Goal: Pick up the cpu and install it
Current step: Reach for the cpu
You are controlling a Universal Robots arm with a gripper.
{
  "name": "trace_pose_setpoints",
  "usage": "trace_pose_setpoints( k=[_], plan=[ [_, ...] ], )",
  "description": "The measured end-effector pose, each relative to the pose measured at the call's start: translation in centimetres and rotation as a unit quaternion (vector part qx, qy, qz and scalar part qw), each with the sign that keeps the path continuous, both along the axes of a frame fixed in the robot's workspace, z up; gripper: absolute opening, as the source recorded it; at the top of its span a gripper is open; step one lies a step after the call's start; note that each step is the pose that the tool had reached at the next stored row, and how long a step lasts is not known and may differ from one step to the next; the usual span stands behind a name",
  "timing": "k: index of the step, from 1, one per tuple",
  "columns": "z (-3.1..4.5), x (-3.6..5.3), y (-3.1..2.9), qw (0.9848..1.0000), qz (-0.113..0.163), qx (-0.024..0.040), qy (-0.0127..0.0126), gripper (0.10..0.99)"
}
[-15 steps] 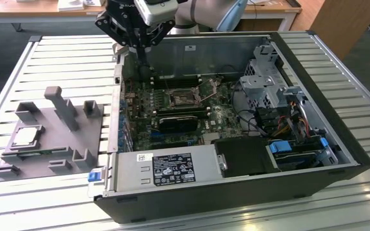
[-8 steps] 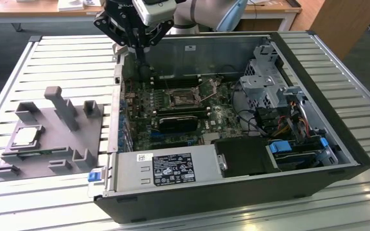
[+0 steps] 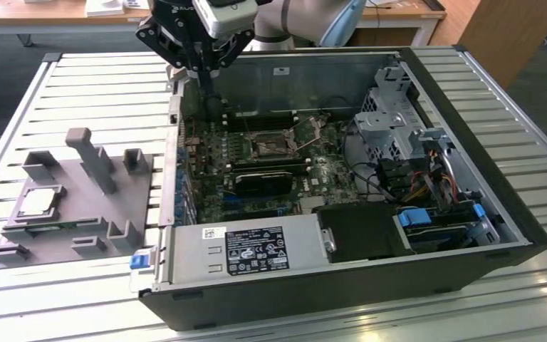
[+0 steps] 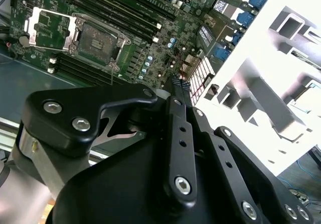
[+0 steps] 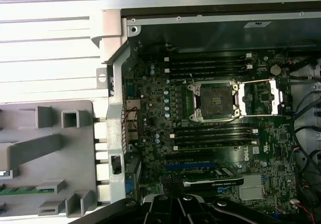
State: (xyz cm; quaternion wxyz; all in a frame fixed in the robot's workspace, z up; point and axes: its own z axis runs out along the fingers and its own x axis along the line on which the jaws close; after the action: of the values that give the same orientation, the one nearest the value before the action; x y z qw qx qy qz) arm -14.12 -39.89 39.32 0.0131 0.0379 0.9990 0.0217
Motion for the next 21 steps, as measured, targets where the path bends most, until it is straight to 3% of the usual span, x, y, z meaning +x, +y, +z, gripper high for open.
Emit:
trace_pose_setpoints(
  k=[21],
  plan=[
    [-0.01, -0.77, 0.00, 1.0000, 0.000, 0.0000, 0.0000, 0.106]
  ],
)
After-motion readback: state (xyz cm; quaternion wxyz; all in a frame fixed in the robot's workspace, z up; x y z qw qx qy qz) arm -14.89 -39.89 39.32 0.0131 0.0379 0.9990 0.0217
